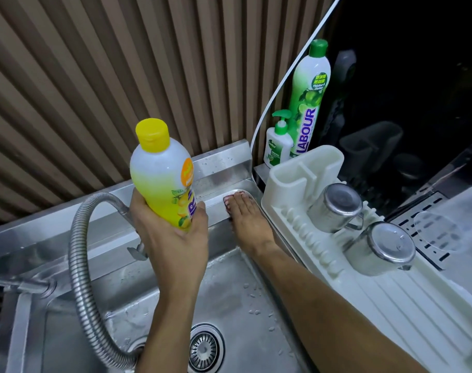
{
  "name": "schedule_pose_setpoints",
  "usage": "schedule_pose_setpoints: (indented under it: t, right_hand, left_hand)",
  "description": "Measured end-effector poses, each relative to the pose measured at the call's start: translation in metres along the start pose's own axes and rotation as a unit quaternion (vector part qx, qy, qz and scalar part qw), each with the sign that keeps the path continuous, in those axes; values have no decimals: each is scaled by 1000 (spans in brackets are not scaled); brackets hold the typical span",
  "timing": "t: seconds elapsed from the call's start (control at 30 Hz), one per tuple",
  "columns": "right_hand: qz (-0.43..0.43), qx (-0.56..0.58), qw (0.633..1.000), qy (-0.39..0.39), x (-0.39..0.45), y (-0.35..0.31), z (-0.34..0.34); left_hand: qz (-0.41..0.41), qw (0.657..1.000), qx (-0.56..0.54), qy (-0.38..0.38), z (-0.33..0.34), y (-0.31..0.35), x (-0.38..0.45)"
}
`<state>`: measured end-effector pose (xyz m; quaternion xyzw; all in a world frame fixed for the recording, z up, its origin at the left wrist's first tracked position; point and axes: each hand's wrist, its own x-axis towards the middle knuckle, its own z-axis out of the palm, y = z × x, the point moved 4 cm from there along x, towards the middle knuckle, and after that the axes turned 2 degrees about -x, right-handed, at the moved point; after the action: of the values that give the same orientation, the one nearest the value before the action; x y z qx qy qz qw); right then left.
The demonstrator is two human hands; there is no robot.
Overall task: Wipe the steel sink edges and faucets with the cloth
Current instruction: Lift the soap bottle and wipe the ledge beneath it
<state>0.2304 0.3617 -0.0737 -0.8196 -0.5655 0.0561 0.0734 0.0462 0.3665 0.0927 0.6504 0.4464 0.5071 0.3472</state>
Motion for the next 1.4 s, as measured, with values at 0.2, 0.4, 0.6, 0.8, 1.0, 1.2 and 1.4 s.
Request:
schedule_pose_setpoints:
  t: [0.2, 0.4, 0.6, 0.8, 1.0, 1.2, 1.4]
  right_hand:
    - [107, 84, 970, 201, 8, -6, -18]
    - [209, 29, 970, 119, 29, -14, -11]
    - [166, -10, 982, 93, 33, -35, 4]
    - [202, -31, 977, 65, 27, -12, 0]
    - [137, -7, 984, 111, 35, -37, 2]
    - [153, -33, 981, 110, 18, -12, -3]
    - [32, 34, 998, 41, 12, -67, -7]
  left_hand:
    - [9, 1000, 8, -10, 1, -3, -1]
    - [15, 1000, -4, 14, -1, -5, -8]
    - [-12, 1000, -10, 13, 1, -9, -9]
    - [-24, 1000, -8, 11, 1, -1, -7]
    - [9, 1000, -18, 17, -1, -2, 0]
    - [-13, 999, -17, 42, 4, -1, -7]
    - [-15, 998, -29, 54, 14, 0, 17]
